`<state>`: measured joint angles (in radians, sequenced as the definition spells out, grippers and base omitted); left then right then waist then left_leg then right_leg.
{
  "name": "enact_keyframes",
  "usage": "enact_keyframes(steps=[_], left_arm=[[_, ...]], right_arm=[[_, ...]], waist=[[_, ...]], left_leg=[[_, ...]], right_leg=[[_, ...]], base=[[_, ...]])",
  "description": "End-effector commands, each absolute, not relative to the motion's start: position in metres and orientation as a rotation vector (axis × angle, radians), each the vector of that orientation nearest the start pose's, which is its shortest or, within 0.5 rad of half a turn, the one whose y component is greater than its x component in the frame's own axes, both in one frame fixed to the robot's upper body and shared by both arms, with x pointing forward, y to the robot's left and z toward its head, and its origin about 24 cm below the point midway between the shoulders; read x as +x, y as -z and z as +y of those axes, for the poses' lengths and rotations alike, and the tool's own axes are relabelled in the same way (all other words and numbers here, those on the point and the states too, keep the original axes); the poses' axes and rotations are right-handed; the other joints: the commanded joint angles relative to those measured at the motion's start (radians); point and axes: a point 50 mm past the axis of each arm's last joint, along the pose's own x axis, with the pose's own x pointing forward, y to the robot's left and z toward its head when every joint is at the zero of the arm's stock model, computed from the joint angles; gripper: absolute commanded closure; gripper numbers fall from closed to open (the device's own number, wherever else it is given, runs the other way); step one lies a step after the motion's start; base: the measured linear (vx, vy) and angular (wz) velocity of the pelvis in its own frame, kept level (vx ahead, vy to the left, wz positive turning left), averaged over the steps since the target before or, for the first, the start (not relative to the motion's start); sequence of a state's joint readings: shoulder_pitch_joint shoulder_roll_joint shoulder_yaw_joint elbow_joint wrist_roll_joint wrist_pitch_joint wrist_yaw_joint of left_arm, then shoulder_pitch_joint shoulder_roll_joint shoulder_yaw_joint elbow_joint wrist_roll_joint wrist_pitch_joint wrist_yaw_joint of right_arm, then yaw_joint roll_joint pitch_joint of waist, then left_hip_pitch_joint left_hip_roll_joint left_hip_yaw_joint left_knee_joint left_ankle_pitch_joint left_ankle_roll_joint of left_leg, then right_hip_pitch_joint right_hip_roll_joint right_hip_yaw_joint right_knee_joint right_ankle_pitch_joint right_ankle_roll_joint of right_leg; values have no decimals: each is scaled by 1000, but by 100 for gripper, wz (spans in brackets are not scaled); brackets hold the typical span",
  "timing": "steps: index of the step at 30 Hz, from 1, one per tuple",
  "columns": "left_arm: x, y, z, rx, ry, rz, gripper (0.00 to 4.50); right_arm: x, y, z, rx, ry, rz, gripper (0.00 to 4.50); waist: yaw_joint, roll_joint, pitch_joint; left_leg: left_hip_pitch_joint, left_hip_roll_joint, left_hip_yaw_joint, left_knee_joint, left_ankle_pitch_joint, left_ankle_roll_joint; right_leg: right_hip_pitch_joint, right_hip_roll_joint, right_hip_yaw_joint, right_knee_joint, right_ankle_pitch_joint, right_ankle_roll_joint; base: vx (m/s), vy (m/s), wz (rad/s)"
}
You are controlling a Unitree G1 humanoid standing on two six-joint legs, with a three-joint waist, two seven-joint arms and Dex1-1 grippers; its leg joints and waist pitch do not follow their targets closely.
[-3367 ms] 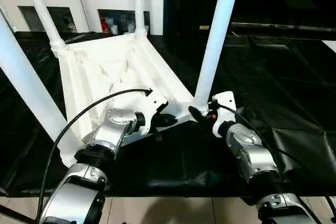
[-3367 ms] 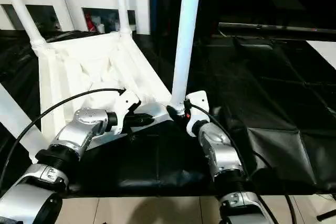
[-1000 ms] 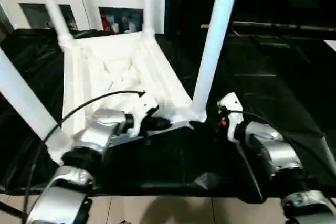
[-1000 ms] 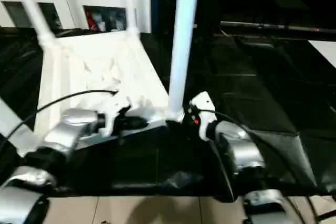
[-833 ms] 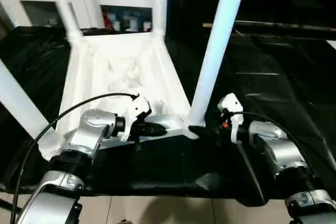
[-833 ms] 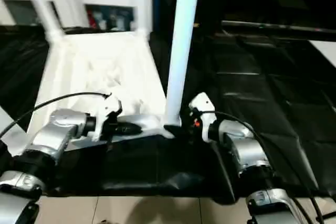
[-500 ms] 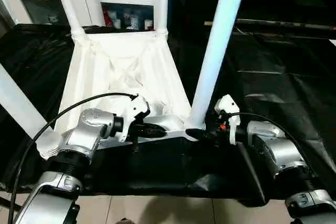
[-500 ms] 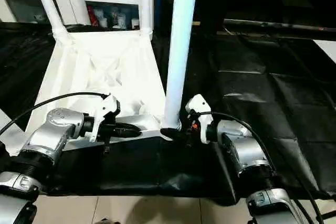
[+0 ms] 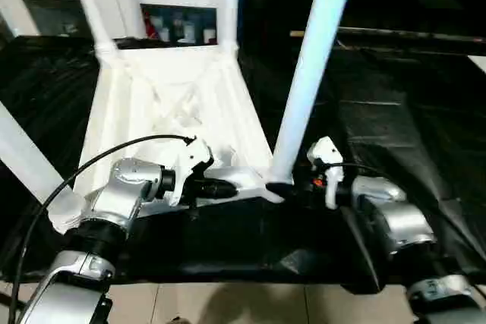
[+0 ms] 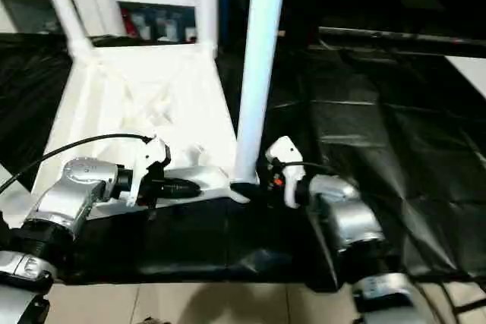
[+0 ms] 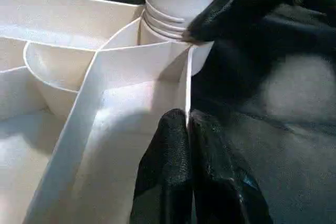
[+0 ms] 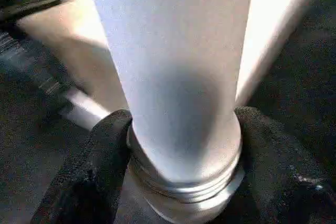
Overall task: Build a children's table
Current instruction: Rotate leg to tighten
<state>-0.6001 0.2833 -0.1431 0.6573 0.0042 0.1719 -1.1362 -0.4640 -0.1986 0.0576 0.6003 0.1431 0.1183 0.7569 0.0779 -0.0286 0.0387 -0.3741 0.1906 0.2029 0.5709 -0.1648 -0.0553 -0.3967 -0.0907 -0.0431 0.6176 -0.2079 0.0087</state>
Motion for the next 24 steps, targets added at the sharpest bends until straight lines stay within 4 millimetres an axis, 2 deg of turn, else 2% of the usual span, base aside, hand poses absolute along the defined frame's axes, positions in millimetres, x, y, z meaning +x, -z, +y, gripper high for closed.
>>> enact_keyframes(steps=[1, 2, 4, 5, 7, 9, 11, 12, 14, 16, 20, 22, 23, 24], left_arm=[[320, -34, 114, 137, 1191, 433, 450], [325, -32, 99, 145, 1141, 421, 450], [330, -32, 81, 145, 1097, 407, 450], [331, -33, 74, 145, 1081, 401, 450], [332, -33, 67, 147, 1074, 394, 450], [332, -34, 59, 161, 1085, 384, 450], [332, -35, 58, 169, 1091, 375, 450], [332, -35, 59, 170, 1094, 376, 450], [332, -35, 62, 174, 1091, 372, 450], [332, -35, 63, 175, 1089, 371, 450], [334, -35, 70, 193, 1081, 344, 450], [335, -35, 71, 198, 1074, 332, 450], [336, -39, 73, 191, 1066, 295, 450], [336, -39, 73, 191, 1066, 295, 450]], right_arm=[[317, -12, -136, 10, -678, 355, 173], [317, -7, -127, 40, -580, 364, 173], [318, -5, -115, 70, -504, 364, 173], [319, -5, -110, 77, -487, 362, 173], [319, -7, -104, 80, -484, 350, 173], [321, -12, -97, 103, -492, 312, 173], [322, -16, -98, 111, -492, 286, 173], [323, -17, -98, 119, -493, 276, 118], [324, -19, -102, 136, -497, 253, 118], [324, -20, -103, 137, -499, 245, 86], [323, -30, -116, 100, -549, 218, 56], [322, -33, -121, 91, -575, 212, 56], [315, -37, -134, 64, -648, 208, 56], [315, -37, -134, 64, -648, 208, 56]], waist=[[-1, -14, -45], [-2, -11, -44], [-3, -10, -41], [0, -5, -42], [6, -9, -46], [7, -7, -48], [8, -7, -49], [9, -6, -49], [9, -7, -48], [9, -8, -48], [11, -10, -47], [16, -11, -47], [16, -12, -47], [18, -13, -46]], left_leg=[[17, 40, -19, -65, -237, 20], [20, 41, -20, -67, -267, 7], [29, 42, -22, -72, -307, -9], [35, 42, -24, -73, -327, -17], [32, 43, -24, -73, -315, -12], [29, 41, -22, -72, -288, 4], [25, 39, -22, -70, -268, 17], [23, 39, -22, -70, -259, 23], [21, 39, -22, -71, -258, 27], [21, 40, -23, -72, -266, 27], [20, 40, -24, -72, -266, 31], [20, 41, -22, -70, -256, 42], [18, 42, -23, -71, -253, 44], [19, 41, -23, -71, -250, 45]], right_leg=[[34, -57, 36, -87, -251, -202], [30, -58, 38, -93, -294, -188], [25, -57, 39, -101, -348, -169], [23, -58, 40, -104, -367, -161], [28, -57, 40, -102, -320, -161], [30, -55, 42, -97, -250, -169], [34, -57, 42, -94, -224, -174], [36, -57, 41, -93, -215, -175], [37, -58, 40, -94, -219, -174], [37, -58, 40, -96, -241, -170], [37, -57, 39, -97, -249, -163], [38, -57, 41, -95, -217, -164], [39, -59, 39, -95, -221, -165], [42, -57, 38, -96, -222, -163]], base=[[0, 0, 0], [0, 0, 0], [0, 0, 0], [0, 0, 0], [0, 0, 0], [0, 0, 0], [0, 0, 0], [0, 0, 0], [0, 0, 0], [0, 0, 0], [0, 0, 0], [0, 0, 0], [0, 0, 0], [0, 0, 0]])
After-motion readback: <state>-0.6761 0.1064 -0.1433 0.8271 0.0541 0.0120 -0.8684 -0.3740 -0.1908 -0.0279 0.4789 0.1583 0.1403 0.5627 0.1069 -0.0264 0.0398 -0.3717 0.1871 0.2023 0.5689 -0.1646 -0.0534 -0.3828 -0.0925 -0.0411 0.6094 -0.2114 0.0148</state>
